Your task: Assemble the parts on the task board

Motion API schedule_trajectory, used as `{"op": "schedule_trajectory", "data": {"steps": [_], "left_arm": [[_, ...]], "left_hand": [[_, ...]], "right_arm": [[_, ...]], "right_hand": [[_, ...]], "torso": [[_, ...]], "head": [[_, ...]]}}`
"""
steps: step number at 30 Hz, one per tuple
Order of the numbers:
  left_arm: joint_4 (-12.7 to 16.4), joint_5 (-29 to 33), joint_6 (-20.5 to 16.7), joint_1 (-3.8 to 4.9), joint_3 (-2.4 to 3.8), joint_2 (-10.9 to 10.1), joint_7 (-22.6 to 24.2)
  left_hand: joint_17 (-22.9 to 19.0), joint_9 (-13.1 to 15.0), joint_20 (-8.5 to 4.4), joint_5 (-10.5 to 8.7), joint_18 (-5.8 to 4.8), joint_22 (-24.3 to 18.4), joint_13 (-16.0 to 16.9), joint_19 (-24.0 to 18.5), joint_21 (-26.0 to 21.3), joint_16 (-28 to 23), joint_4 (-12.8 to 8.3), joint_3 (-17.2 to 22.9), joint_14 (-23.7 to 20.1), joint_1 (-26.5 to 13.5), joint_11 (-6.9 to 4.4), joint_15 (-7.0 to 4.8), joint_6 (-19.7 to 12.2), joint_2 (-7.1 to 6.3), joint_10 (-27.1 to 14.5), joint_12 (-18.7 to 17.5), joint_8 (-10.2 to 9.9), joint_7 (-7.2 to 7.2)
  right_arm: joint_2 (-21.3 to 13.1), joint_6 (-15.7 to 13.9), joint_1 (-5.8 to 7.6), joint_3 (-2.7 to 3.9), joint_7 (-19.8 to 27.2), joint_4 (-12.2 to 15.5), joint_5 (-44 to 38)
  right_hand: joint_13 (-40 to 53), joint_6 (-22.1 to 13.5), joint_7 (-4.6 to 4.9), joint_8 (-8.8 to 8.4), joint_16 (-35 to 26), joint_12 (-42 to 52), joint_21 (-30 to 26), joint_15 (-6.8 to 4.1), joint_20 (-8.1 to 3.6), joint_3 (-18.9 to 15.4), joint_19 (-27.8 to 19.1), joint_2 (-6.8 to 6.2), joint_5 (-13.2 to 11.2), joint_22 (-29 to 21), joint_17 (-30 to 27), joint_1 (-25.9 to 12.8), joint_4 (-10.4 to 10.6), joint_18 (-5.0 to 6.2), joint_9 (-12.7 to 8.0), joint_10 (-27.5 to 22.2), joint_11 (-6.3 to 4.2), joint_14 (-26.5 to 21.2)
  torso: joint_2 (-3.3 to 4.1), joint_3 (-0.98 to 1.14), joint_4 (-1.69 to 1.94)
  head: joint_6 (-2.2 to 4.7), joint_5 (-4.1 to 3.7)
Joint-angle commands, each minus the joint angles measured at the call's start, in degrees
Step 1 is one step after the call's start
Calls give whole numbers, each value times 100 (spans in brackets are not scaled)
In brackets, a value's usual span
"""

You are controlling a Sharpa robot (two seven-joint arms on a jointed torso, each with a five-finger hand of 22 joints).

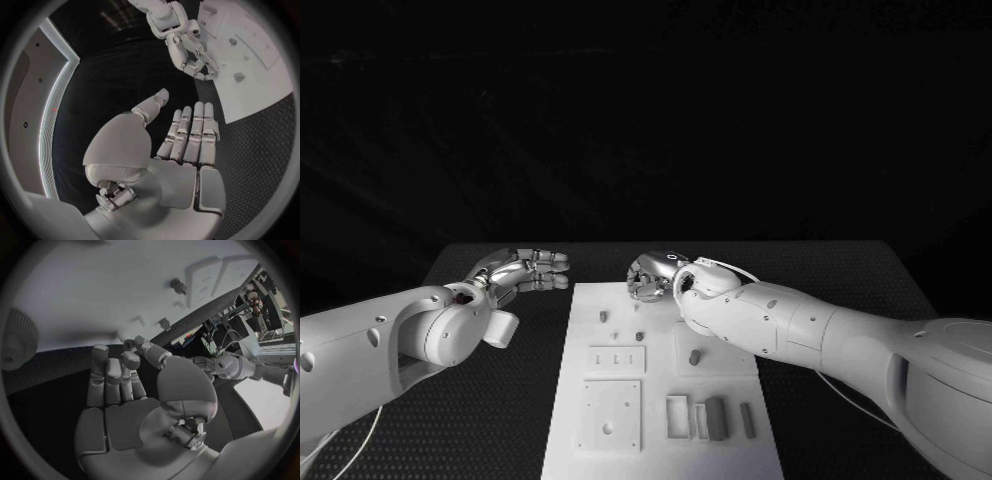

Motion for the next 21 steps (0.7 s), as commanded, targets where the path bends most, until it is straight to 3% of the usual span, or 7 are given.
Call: {"op": "schedule_trajectory", "data": {"steps": [1,21], "left_arm": [[5,-5,97,0,4,15,40],[0,-5,106,-1,4,13,35]], "left_hand": [[7,-9,14,-34,-22,-6,-7,35,-21,-29,-4,-27,22,-49,9,4,-25,3,11,-37,-33,33],[9,-10,14,-34,-20,-5,-7,36,-26,-33,-5,-26,22,-48,10,5,-26,6,9,-36,-35,33]], "right_arm": [[2,50,-2,-1,-13,-1,-30],[-41,125,-11,-2,-38,25,-8]], "right_hand": [[-10,-20,31,-27,-41,-36,-39,11,12,29,-47,-50,-5,72,-7,-22,-2,39,-9,-61,11,-31],[-14,-149,89,-105,-56,-60,-67,65,44,17,-85,-145,-5,69,-17,-53,13,39,-48,-142,66,-90]], "torso": [[1,5,-3],[1,3,-1]], "head": [[-2,6],[-9,-4]]}}
